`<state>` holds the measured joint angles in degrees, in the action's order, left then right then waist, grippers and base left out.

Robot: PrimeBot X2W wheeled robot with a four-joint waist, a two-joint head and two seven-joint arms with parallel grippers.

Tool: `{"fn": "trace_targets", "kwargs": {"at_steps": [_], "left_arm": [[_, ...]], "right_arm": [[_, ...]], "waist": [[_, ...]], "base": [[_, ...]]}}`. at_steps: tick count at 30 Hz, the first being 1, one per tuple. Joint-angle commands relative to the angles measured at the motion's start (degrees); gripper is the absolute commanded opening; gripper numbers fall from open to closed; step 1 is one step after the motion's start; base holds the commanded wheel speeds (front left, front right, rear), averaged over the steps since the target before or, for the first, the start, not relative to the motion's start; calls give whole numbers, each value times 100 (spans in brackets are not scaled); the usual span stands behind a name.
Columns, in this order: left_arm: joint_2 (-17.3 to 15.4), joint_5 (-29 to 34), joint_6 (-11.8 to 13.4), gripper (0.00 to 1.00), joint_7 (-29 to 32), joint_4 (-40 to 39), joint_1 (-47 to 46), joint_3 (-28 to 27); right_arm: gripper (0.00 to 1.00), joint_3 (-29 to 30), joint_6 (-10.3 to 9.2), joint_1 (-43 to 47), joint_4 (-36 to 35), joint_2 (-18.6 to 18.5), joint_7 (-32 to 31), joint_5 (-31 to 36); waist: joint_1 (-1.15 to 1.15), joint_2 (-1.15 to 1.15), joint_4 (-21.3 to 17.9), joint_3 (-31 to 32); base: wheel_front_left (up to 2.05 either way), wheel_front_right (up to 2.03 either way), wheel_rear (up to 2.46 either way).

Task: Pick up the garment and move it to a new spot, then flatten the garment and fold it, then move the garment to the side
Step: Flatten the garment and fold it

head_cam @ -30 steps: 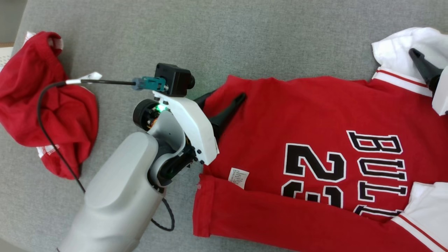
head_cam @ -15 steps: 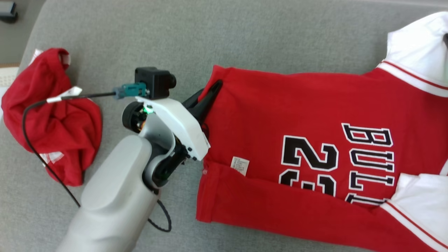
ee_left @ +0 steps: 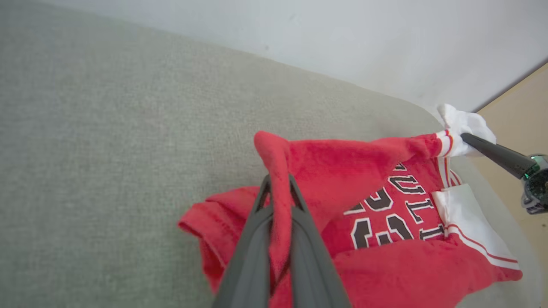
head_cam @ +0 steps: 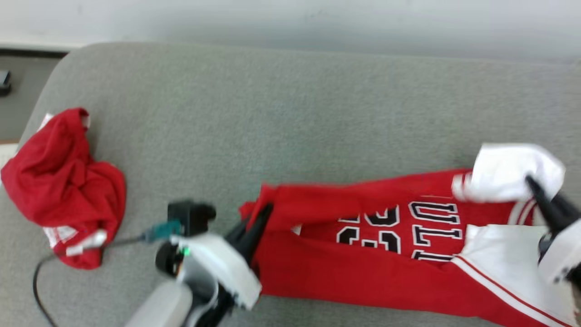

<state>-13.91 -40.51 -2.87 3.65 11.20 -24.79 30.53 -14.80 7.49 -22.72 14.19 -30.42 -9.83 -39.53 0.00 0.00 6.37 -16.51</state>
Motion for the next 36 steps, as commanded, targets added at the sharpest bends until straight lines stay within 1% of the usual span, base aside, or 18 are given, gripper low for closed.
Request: {"fn": "trace_targets", "kwargs": {"at_steps": [1, 3, 4, 5, 6, 7, 8, 12, 15, 17, 20, 23, 25, 27, 29, 33, 36], "left_arm": [[-74, -75, 32, 0, -33, -52, 216, -12], [-98, -172, 99, 0, -93, -137, 553, -43], [-132, -159, 140, 0, -130, -140, 691, -37], [-139, -162, 176, 0, -181, -134, 818, -43], [-112, -189, 203, 33, -245, -126, 919, -55], [-100, -194, 218, 50, -300, -121, 1014, -54], [-96, -208, 224, 100, -336, -107, 1090, -51], [-136, -44, 331, 100, -635, -92, 1375, -56], [-188, 208, 578, 100, -1095, -181, 1599, -140], [-166, 366, 785, 100, -1467, -273, 1798, -221], [-82, 691, 1111, 100, -1809, -488, 2029, -439], [80, 1221, 1349, 100, -1878, -770, 2211, -706], [232, 1663, 1425, 100, -1879, -1009, 2362, -872], [405, 2022, 1435, 100, -1877, -1130, 2565, -1037], [546, 2337, 1386, 100, -1877, -1187, 2692, -1149], [767, 2776, 1173, 100, -1879, -1143, 2867, -1287], [893, 2952, 1013, 100, -1879, -1122, 2857, -1372]], "right_arm": [[0, -8, -1, 190, -57, 47, 80, -60], [0, -8, -1, 493, -89, 136, 244, -72], [13, 4, -1, 602, -57, 166, 326, -28], [50, 29, -2, 700, 0, 198, 401, 40], [100, 59, -2, 785, 67, 238, 469, 102], [100, 68, -2, 855, 127, 289, 527, 162], [100, 88, -1, 914, 190, 326, 563, 203], [100, 81, -2, 1136, 231, 428, 656, 161], [100, 177, -2, 1345, 151, 363, 653, 50], [100, 399, -2, 1462, 79, 368, 710, -31], [100, 753, -2, 1622, -24, 462, 629, -136], [100, 1105, -2, 1674, -86, 563, 458, -111], [100, 1225, -2, 1648, -113, 687, 294, -30], [100, 1353, -2, 1575, -90, 838, 108, 11], [100, 1387, -2, 1477, -54, 974, -107, 131], [100, 1450, -2, 1293, 163, 1230, -445, 456], [100, 1552, -2, 1146, 436, 1349, -601, 708]], "waist": [[0, 0, -156, 166], [0, 0, -223, 239], [0, 0, -261, 278], [0, 0, -294, 310], [0, 0, -320, 344], [0, 0, -346, 374], [0, 0, -371, 402], [0, 0, -473, 529], [0, 0, -535, 631], [0, 0, -554, 697], [0, 0, -551, 778], [0, 0, -509, 854], [0, 0, -474, 895], [0, 0, -438, 929], [0, 0, -411, 933], [0, 0, -319, 893], [0, 0, -196, 832]], "base": [[0, 0, 0], [0, 0, 0], [0, 0, 0], [0, 0, 0], [0, 0, 0], [0, 0, 0], [0, 0, 0], [0, 0, 0], [0, 0, 0], [0, 0, 0], [0, 0, 0], [0, 0, 0], [0, 0, 0], [0, 0, 0], [0, 0, 0], [0, 0, 0], [0, 0, 0]]}}
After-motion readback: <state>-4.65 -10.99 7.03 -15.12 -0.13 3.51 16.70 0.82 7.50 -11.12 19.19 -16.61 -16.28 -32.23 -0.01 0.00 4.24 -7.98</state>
